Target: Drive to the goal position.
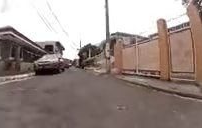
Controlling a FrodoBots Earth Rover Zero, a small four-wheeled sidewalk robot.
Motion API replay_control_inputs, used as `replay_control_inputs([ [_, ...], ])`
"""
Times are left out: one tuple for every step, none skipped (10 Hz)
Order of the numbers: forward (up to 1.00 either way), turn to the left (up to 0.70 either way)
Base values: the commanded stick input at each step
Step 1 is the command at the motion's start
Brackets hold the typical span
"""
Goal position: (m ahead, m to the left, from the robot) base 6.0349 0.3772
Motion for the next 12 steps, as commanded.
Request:
replay_control_inputs([
  [1.00, 0.40],
  [1.00, 0.13],
  [1.00, 0.00],
  [1.00, 0.00],
  [1.00, 0.00],
  [1.00, 0.00],
  [1.00, 0.00],
  [1.00, 0.00],
  [1.00, 0.00],
  [1.00, 0.00],
  [1.00, 0.00],
  [1.00, 0.00],
])
